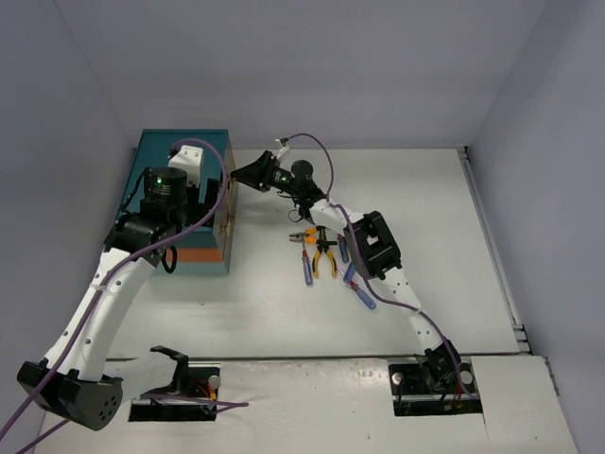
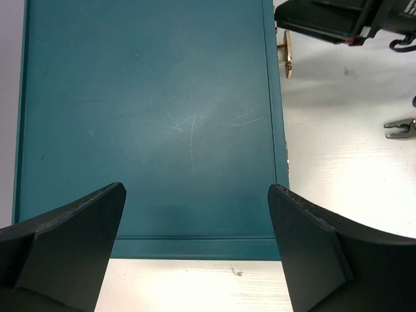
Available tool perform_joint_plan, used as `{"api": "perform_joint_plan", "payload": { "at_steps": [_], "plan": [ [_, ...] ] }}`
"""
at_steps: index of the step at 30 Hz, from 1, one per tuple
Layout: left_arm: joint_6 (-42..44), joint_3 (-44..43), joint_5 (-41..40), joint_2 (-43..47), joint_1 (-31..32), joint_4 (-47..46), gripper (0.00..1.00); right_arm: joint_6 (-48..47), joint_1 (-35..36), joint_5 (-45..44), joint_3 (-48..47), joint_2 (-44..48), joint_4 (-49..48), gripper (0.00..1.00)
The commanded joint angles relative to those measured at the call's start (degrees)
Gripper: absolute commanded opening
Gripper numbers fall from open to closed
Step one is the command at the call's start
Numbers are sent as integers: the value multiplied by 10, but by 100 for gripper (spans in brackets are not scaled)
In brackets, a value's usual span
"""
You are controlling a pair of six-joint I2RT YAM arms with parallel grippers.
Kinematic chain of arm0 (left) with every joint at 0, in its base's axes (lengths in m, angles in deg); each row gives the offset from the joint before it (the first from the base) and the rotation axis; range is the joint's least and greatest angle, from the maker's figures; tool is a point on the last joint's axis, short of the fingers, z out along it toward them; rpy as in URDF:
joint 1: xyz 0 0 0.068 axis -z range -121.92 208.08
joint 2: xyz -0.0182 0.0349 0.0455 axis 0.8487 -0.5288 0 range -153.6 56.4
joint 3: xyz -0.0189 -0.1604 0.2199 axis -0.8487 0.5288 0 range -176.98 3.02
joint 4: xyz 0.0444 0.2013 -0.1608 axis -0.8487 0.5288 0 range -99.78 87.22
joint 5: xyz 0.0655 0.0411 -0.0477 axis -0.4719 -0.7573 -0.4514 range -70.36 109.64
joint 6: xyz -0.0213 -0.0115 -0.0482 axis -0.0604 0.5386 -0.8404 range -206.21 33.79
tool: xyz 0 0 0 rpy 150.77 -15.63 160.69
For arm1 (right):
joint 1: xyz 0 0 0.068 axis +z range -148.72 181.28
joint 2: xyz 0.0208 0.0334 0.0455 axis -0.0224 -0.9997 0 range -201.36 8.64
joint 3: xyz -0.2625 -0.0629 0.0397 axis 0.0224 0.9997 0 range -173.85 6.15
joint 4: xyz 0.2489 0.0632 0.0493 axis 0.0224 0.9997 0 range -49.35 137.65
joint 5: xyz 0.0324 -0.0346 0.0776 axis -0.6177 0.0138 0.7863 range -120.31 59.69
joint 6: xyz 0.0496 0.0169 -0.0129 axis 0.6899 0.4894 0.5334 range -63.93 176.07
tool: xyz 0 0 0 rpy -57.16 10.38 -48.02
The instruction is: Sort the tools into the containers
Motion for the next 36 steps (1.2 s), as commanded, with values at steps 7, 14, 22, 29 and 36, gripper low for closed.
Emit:
{"api": "perform_joint_plan", "payload": {
  "at_steps": [7, 14, 22, 29, 36],
  "plan": [
    [19, -1, -12, 22, 3, -14, 89, -20, 17, -21, -15, 21, -25, 58],
    [21, 2, -13, 23, 3, -15, 89, -33, 21, -14, -25, 17, -26, 38],
    [25, 1, -9, 23, 3, -16, 89, -57, 16, -39, 66, 71, -60, 0],
    [42, -3, -11, 21, 7, -18, 89, -52, 16, -44, 216, 140, -132, 0],
    [43, -12, -11, 11, 9, -18, 89, -43, -2, -40, 290, 179, -168, 0]
  ]
}}
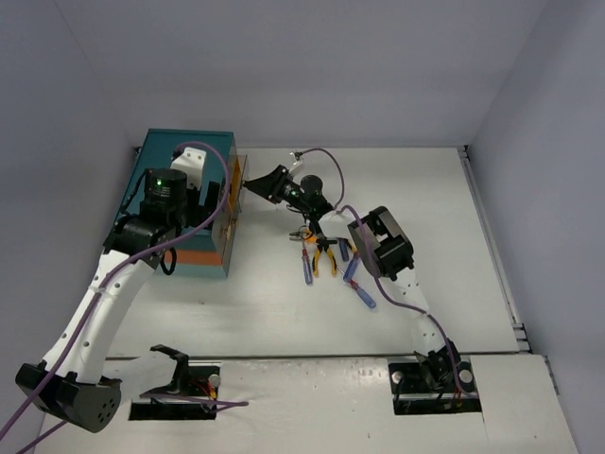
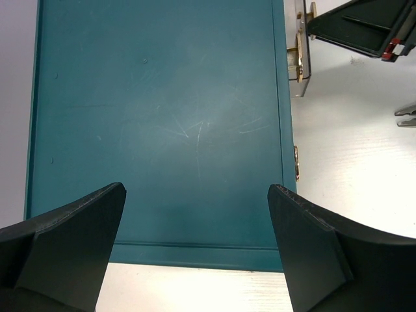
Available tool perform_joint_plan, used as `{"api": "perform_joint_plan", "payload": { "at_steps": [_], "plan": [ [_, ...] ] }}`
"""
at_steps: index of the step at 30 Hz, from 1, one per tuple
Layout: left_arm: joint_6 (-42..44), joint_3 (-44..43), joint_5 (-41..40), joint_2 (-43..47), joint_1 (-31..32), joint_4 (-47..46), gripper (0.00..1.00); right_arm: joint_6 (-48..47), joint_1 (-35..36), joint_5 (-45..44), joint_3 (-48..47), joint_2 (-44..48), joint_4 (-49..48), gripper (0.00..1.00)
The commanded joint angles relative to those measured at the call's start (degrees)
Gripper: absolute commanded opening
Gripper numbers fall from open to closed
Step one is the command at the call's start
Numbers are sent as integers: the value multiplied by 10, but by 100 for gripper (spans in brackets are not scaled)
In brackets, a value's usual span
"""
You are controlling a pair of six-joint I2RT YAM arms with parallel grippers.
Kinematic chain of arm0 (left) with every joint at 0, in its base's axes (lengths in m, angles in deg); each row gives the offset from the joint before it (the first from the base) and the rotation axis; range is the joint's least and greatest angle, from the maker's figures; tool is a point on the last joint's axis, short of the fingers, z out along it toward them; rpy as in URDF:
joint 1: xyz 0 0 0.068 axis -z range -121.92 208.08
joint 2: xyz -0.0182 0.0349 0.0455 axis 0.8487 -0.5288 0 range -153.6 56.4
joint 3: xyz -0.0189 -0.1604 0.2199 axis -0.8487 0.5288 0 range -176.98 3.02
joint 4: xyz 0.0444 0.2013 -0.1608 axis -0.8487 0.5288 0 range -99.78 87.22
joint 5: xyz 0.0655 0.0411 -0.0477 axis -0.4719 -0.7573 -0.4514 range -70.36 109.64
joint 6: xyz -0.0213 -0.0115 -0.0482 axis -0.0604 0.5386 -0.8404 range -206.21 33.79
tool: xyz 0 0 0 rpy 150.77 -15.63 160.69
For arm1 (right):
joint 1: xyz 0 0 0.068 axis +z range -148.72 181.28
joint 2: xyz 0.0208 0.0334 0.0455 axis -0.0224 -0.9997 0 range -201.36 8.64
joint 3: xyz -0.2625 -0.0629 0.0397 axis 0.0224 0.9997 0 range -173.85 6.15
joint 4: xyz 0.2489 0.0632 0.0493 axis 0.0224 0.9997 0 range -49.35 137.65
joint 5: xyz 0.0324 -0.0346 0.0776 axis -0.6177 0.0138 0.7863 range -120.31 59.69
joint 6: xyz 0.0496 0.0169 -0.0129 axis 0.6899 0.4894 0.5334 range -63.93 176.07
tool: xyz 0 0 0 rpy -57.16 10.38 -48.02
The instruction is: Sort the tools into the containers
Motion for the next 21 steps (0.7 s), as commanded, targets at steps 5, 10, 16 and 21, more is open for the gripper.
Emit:
{"api": "perform_joint_plan", "payload": {
  "at_steps": [5, 10, 16, 21],
  "plan": [
    [11, -19, -12, 1, 5, -20, 89, -40, -36, 44, 84, 105, -46, 0],
    [11, -20, -15, -1, 5, -21, 89, -61, -66, 51, 124, 140, -19, 1],
    [11, -22, -15, -6, 5, -24, 89, -67, -86, 63, 140, 157, -8, 3],
    [12, -26, -16, -8, 5, -26, 89, -69, -94, 66, 153, 163, -8, 3]
  ]
}}
